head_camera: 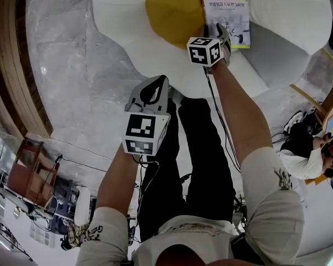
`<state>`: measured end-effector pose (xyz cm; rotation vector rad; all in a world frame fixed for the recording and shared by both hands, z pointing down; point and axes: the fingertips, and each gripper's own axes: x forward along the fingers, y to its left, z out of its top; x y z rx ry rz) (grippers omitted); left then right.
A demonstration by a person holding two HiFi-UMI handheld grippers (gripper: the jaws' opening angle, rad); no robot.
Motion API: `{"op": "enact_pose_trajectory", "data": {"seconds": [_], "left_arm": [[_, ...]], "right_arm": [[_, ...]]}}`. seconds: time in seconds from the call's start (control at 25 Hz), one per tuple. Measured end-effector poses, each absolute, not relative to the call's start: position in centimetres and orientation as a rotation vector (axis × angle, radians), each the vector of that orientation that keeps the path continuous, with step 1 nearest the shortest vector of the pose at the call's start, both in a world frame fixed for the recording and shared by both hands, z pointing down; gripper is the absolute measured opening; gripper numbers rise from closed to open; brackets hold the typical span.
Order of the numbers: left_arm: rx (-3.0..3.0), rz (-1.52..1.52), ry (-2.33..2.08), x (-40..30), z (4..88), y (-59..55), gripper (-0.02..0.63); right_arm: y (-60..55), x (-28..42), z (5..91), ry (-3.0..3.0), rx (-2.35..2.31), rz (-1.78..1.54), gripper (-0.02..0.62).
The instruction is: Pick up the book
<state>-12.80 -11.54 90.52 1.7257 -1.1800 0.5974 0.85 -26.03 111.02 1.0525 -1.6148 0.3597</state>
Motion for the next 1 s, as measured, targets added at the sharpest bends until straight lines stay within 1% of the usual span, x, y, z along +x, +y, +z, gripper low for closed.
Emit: {"op": "enact_pose_trajectory", "data": {"seconds": [0.28, 0.52, 0.84, 1.0], "left_arm": [[1.735, 0.615, -1.159, -13.1, 91.2, -11.4, 0.012], [1.734, 0.613, -1.154, -13.3, 91.6, -11.1, 0.012], [1.702, 0.619, -1.157, -14.0, 92.5, -10.5, 0.012], [1.705, 0.619, -1.15, -14.1, 92.7, -10.4, 0.012]], "right_arm": [[-25.6, 0.6, 111.8, -1.588, 1.036, 0.279, 0.161], [-25.3, 1.1, 112.8, -1.541, 1.101, 0.388, 0.158], [-25.4, 1.5, 113.8, -1.479, 1.095, 0.28, 0.161], [-25.7, 1.9, 114.6, -1.446, 1.123, 0.302, 0.163]]}}
